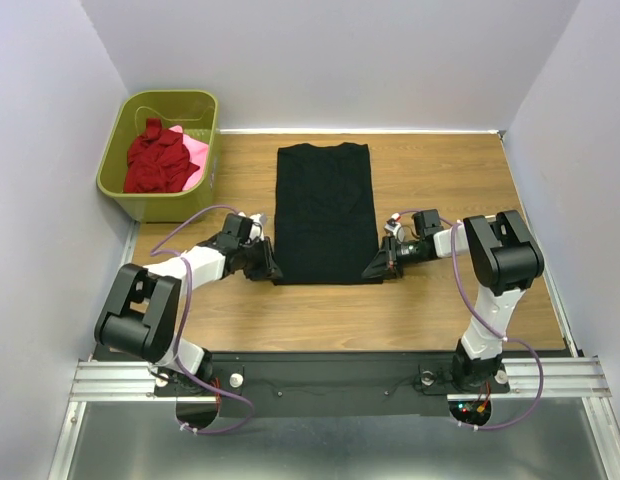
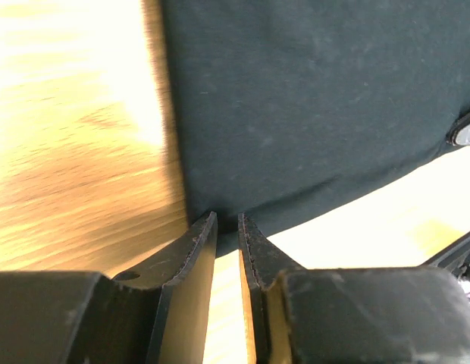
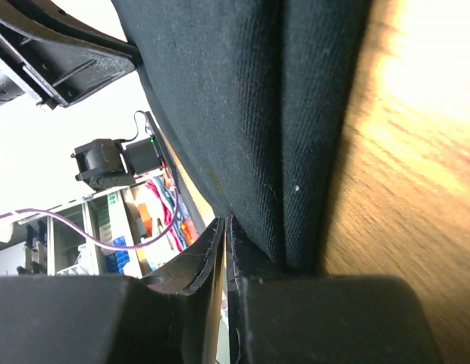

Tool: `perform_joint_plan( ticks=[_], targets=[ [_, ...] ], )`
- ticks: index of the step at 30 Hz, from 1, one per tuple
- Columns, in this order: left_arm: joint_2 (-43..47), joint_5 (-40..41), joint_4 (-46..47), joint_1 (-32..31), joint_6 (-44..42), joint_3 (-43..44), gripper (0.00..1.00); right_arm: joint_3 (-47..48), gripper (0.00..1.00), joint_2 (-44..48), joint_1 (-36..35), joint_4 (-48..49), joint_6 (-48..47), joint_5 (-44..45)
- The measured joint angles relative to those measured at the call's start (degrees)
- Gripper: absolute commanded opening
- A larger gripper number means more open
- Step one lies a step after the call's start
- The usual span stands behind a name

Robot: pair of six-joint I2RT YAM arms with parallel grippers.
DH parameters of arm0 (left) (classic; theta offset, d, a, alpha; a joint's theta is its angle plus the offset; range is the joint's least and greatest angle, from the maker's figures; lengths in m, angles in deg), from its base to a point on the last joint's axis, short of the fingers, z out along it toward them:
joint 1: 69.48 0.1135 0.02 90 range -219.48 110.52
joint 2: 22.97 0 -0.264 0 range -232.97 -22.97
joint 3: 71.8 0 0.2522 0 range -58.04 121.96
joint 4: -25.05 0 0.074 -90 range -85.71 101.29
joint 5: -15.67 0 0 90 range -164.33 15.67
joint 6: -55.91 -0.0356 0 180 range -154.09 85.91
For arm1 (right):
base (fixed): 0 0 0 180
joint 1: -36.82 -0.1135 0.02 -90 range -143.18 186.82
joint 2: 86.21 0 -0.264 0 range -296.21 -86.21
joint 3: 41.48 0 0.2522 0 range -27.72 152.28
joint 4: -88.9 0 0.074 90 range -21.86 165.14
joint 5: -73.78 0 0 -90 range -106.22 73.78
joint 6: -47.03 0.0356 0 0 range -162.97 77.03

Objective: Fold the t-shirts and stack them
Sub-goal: Fold the tshirt

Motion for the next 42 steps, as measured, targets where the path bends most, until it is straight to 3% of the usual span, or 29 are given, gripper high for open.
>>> perform_joint_plan(
  ticks=[4,10,13,17,18,20,24,30,42],
  targets=[
    [1.29,1.07,-1.11,1.18,-0.2,-0.52,0.34,0.0,0.11,0.09,0.07,-0.2,-0.09,0.17],
    [6.4,7.76,-8.37,2.03,-0.61,-0.5,0.47,-0.33,0.13,4.9,0.24,-4.15,0.04,5.68],
    [12.79,10.38,-12.15,1.9,0.07,0.13,0.6,-0.09,0.23,9.4,0.31,-6.23,-0.02,9.9],
    [17.31,13.42,-14.82,-0.96,1.42,2.89,0.71,1.81,0.47,14.12,0.42,-9.73,-0.28,15.15],
    [17.38,13.88,-14.99,-2.32,1.88,3.5,0.72,2.43,0.6,15.67,0.42,-10.8,-0.37,16.48],
    [16.85,15.65,-15.41,-5.29,3.21,4.13,0.75,3.41,0.72,19.15,0.35,-12.61,-0.61,20.13],
    [13.84,17.94,-16.44,-10.27,5.68,4.31,0.76,3.93,0.81,26.14,0.17,-16.39,-0.9,28.3],
    [6.54,22.47,-17.9,-13.29,7.74,5.92,0.75,3.89,0.83,31.89,0.17,-22.47,-2.86,39.1],
    [-0.72,25.92,-17.57,-16.09,8.63,10.12,0.61,1.22,0.83,32.81,0.15,-26.67,-4.07,44.46]
  ],
)
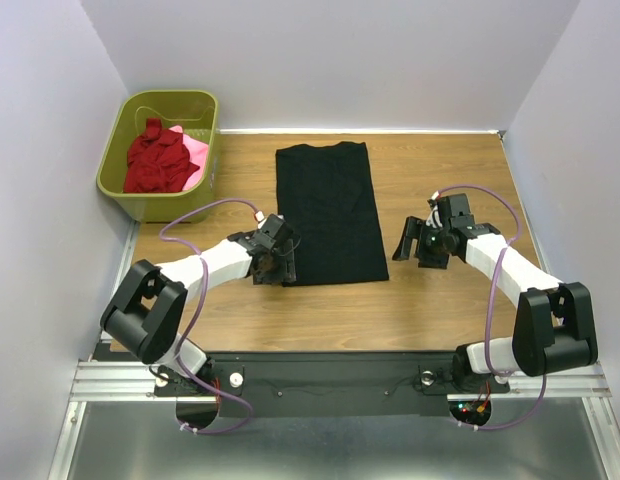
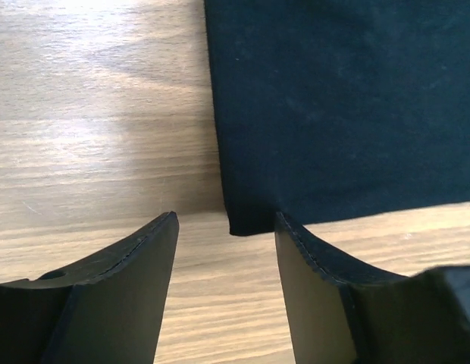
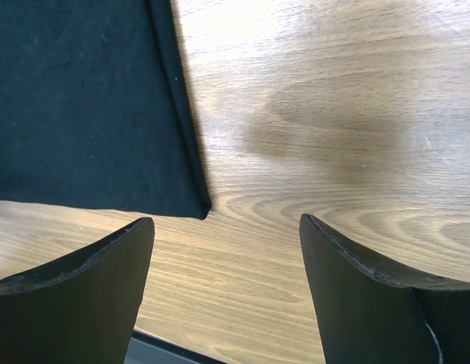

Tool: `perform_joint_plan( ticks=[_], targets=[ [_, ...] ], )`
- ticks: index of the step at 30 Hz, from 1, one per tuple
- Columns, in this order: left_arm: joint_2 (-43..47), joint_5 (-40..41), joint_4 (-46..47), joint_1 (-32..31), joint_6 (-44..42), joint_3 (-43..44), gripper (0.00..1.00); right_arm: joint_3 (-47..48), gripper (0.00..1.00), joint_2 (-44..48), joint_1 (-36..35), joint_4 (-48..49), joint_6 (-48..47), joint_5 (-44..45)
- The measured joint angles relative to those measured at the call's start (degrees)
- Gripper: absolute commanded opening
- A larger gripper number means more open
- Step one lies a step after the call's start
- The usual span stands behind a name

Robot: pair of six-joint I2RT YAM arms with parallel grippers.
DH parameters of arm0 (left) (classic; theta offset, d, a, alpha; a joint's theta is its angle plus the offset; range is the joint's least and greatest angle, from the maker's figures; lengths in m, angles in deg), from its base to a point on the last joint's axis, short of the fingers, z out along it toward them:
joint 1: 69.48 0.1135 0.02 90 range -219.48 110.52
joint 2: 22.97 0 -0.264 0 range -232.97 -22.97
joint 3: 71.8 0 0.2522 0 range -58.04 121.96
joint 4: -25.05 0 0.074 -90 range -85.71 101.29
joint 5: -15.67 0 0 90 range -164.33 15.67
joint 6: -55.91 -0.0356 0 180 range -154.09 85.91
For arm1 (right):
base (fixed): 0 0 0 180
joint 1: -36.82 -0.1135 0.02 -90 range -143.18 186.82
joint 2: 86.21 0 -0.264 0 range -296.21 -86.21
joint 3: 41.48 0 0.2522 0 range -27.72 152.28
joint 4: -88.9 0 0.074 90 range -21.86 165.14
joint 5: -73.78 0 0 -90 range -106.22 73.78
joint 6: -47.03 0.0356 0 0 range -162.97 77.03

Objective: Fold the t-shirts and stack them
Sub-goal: Fold the tshirt

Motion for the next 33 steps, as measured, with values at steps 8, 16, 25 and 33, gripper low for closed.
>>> perform_joint_plan(
  ticks=[8,16,25,33],
  targets=[
    [-2.1,1.38,-0.79,-1.11,0.15,1.66,0.54,0.0,0.83,0.0,-0.02,-0.22,-0.61,0.76],
    [-6.64,2.86,-1.7,-3.45,0.11,4.48,0.47,0.0,0.83,0.0,-0.42,-0.72,-0.85,1.7],
    [-7.65,1.86,-0.83,-4.35,-0.02,5.16,0.22,1.22,0.83,-0.07,-2.45,-2.32,-1.16,4.76],
    [-7.8,0.85,-0.24,-4.37,-0.7,5.31,0.0,1.29,0.8,-1.53,-8.92,-2.97,1.81,9.18]
  ],
)
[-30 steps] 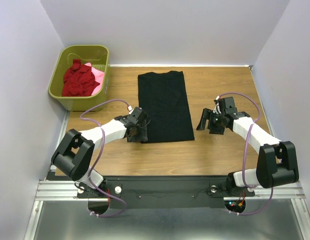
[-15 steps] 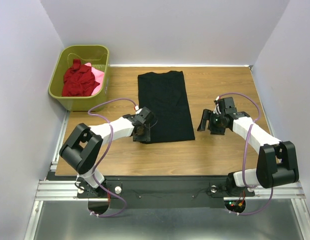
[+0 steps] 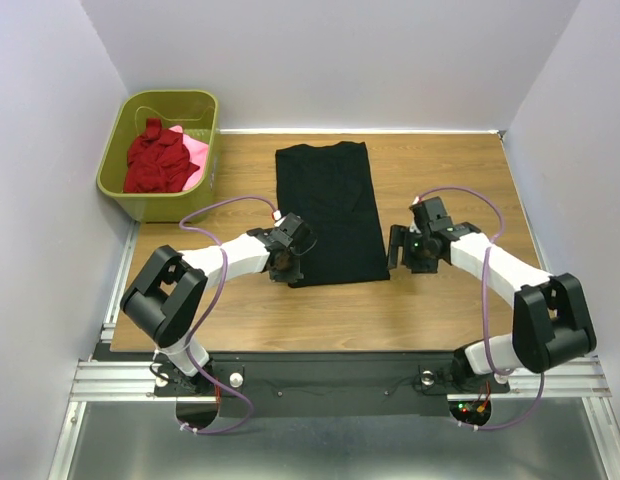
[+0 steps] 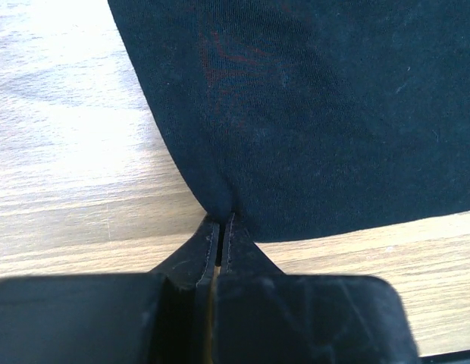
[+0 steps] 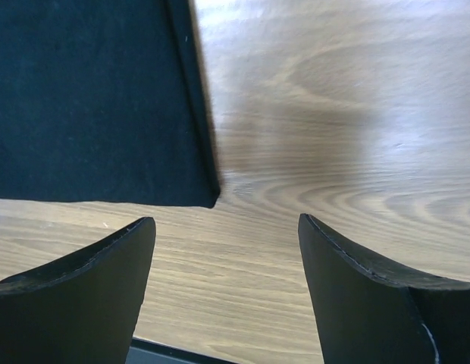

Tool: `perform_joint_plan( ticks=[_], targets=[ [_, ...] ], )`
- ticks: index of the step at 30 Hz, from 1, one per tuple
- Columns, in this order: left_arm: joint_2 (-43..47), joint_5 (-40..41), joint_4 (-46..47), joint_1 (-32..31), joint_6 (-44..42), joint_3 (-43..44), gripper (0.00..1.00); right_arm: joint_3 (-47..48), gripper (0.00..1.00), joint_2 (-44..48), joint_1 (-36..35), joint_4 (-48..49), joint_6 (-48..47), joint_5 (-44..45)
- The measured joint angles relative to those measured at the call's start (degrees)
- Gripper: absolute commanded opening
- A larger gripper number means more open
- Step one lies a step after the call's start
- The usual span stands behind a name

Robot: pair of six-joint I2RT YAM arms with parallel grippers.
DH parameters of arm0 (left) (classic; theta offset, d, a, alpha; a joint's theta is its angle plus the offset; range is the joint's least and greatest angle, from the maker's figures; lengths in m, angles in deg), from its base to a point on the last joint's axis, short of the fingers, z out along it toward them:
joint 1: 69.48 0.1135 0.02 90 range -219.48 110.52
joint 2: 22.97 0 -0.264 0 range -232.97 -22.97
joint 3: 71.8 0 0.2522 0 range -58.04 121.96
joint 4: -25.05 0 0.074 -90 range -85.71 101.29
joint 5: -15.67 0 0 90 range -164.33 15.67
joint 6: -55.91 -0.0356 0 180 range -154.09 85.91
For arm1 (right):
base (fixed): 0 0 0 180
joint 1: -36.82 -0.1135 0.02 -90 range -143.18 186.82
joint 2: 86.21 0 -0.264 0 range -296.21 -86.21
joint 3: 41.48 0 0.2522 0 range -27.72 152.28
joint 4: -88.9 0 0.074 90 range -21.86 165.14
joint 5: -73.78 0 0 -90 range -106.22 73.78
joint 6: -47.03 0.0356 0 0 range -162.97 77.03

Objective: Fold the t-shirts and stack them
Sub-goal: Fold the tshirt

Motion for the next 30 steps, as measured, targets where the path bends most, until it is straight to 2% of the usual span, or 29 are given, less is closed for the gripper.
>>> perform_joint_plan(
  ticks=[2,3,9,15,29,30],
  targets=[
    [0.0,0.0,0.02,0.0,-0.07,0.0,0.0,0.02,0.77,-1.14,-1.55,-0.02,1.22,1.4],
    [0.0,-0.02,0.02,0.0,-0.17,0.0,0.0,0.2,0.7,-2.34,-2.86,-0.2,2.01,2.32],
    [0.17,-0.15,0.31,0.0,-0.5,-0.2,0.0,3.19,0.52,-7.65,-6.84,-0.48,4.46,6.88],
    [0.42,-0.15,0.61,0.02,-0.63,-0.46,0.0,4.92,0.46,-10.1,-7.67,-0.35,5.6,9.11],
    [0.63,-0.22,1.03,0.02,-0.98,-0.76,0.0,7.8,0.44,-15.67,-11.3,-1.73,6.34,12.28],
    [0.63,-0.22,1.03,0.02,-1.01,-0.76,0.0,8.48,0.4,-16.28,-11.54,-2.25,6.32,12.33]
  ],
)
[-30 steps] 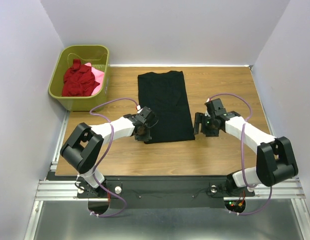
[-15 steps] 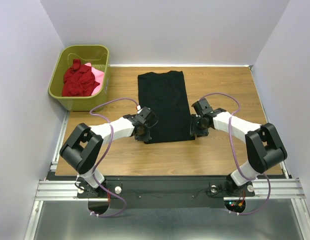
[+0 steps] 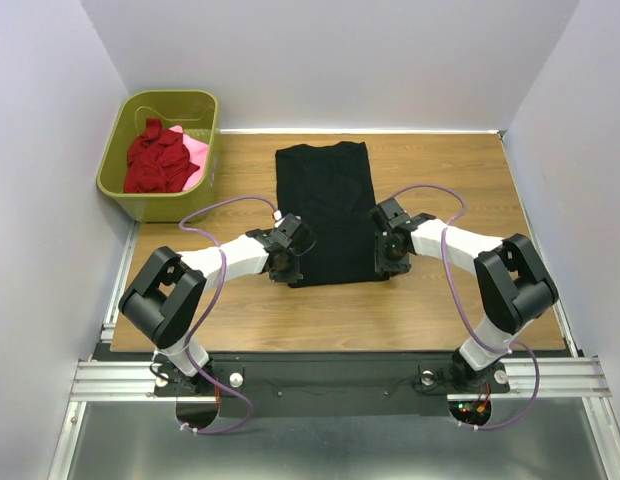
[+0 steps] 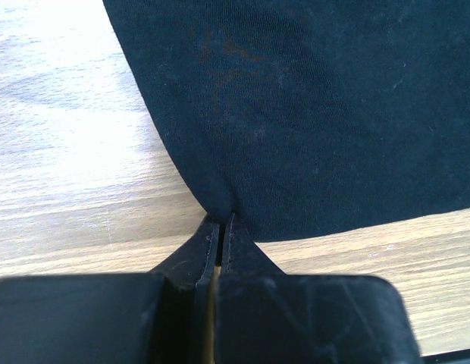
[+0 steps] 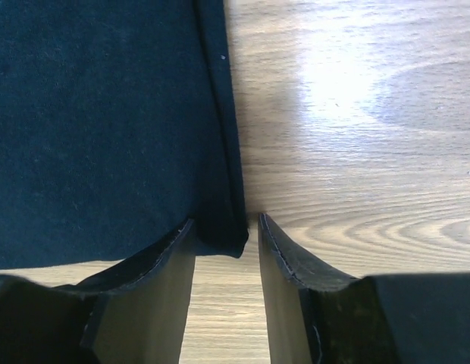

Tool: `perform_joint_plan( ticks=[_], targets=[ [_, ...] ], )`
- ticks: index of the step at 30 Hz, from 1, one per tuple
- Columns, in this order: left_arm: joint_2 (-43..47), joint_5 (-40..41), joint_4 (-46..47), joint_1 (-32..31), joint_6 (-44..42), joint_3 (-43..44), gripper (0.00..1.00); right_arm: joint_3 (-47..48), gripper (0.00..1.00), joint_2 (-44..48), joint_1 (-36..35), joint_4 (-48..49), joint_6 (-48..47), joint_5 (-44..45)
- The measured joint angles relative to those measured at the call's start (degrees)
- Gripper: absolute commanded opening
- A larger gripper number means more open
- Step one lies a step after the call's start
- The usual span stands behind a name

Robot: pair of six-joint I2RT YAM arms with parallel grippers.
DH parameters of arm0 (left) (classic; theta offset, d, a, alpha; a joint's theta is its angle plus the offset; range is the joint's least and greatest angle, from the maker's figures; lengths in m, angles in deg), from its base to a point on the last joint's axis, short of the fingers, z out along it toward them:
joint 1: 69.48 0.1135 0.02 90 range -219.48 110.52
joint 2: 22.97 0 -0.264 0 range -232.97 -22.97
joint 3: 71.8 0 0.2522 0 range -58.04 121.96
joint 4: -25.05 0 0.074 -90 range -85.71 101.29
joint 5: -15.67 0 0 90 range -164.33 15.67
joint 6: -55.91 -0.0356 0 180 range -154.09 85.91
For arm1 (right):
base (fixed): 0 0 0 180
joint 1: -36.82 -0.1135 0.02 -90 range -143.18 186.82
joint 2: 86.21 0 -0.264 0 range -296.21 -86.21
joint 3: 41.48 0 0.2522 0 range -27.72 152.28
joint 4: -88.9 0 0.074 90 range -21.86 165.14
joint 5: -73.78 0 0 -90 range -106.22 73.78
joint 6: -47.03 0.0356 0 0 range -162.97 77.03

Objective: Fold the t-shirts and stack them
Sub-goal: Fold the tshirt

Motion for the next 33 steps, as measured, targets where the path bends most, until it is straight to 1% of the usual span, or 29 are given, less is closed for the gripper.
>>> perform_joint_plan(
  ticks=[3,4,6,7,9,16,20,23,25,28,31,33],
  targets=[
    [0.0,0.0,0.04,0.0,-0.04,-0.02,0.0,1.4,0.32,-1.77,-0.33,-0.96,-0.02,-0.11],
    [0.0,0.0,0.04,0.0,-0.07,-0.02,0.0,1.75,0.24,-2.25,-0.44,-1.16,-0.04,-0.17],
    [0.0,-0.02,0.07,0.0,-0.09,-0.04,0.0,2.19,0.15,-2.71,-0.63,-1.07,-0.02,-0.28],
    [0.0,-0.02,0.09,0.0,-0.11,-0.04,0.0,2.54,0.08,-3.06,-0.81,-0.96,-0.11,-0.57],
    [0.0,-0.07,0.09,0.0,-0.33,-0.04,0.0,2.82,0.01,-3.28,-1.09,-0.96,-0.33,-0.74],
    [0.31,-0.17,-0.02,0.02,-0.96,-0.04,0.0,3.61,0.01,-2.47,-1.42,-2.19,-1.73,0.63],
    [1.01,-0.61,-1.14,0.17,-1.33,-0.04,0.0,4.09,0.01,-2.03,-1.22,-5.01,-3.41,2.73],
    [3.45,-1.77,-2.82,0.35,-1.53,-0.07,0.0,4.09,0.01,-0.28,-1.16,-8.41,-4.81,2.86],
    [6.43,-2.78,-3.61,0.22,-1.62,-0.57,0.0,3.89,0.01,2.03,-1.2,-10.62,-5.49,2.32],
    [12.37,-5.64,-4.55,-1.03,-1.6,-3.02,0.0,1.88,0.01,8.85,-1.2,-14.14,-5.68,-0.55],
    [19.56,-10.08,-5.25,-4.66,0.15,-8.26,0.0,-0.72,0.01,16.65,-1.29,-18.18,-5.46,-3.43],
    [24.83,-13.51,-5.81,-7.74,2.75,-11.96,0.0,-1.95,0.01,20.46,-1.33,-21.29,-4.83,-5.14]
  ],
)
